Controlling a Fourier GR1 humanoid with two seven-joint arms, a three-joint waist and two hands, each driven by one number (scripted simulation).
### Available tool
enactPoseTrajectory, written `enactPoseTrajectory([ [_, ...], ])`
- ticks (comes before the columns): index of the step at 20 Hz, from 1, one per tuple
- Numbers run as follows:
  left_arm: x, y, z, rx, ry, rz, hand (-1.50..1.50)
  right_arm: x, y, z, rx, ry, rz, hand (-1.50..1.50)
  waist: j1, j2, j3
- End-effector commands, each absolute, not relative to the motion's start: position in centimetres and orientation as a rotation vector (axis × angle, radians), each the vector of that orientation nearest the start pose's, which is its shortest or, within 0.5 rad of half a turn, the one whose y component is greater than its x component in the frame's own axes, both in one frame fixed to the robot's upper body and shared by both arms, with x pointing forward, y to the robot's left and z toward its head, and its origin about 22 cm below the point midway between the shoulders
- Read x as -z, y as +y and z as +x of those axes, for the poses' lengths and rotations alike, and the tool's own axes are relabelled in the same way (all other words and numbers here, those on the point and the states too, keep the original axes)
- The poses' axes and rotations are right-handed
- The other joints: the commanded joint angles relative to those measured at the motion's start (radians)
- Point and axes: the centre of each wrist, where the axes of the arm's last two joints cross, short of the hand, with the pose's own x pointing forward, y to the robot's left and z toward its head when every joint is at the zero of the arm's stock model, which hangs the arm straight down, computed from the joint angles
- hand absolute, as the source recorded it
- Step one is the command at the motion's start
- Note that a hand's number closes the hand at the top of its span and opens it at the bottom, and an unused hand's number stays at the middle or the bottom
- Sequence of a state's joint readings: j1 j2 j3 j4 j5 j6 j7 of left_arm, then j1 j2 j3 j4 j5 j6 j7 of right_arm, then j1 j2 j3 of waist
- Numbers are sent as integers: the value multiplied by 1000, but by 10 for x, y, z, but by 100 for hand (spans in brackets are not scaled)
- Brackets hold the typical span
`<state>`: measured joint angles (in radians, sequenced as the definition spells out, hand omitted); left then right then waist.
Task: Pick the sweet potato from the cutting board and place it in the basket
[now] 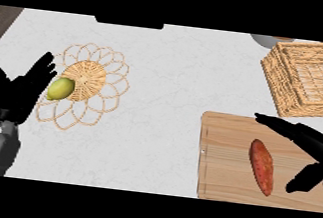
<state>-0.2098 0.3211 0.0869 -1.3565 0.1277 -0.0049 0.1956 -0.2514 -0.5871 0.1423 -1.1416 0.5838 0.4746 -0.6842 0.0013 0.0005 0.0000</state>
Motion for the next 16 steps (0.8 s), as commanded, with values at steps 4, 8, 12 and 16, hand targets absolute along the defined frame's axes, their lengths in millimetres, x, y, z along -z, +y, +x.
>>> enactPoseTrajectory([
  [4,-23,314,304,69,-1387,198,0,-7,-359,284,-1420,-1461,117,-150,-4,1,0],
  [8,-44,314,289,66,-1387,201,0,-12,-352,277,-1446,-1462,14,-150,-1,-2,0],
  [12,-32,311,296,43,-1385,198,0,-2,-362,268,-1466,-1431,-12,-150,-2,-1,0],
  [16,-46,325,289,74,-1380,187,0,24,-344,285,-1475,-1442,-29,-150,3,0,0],
])
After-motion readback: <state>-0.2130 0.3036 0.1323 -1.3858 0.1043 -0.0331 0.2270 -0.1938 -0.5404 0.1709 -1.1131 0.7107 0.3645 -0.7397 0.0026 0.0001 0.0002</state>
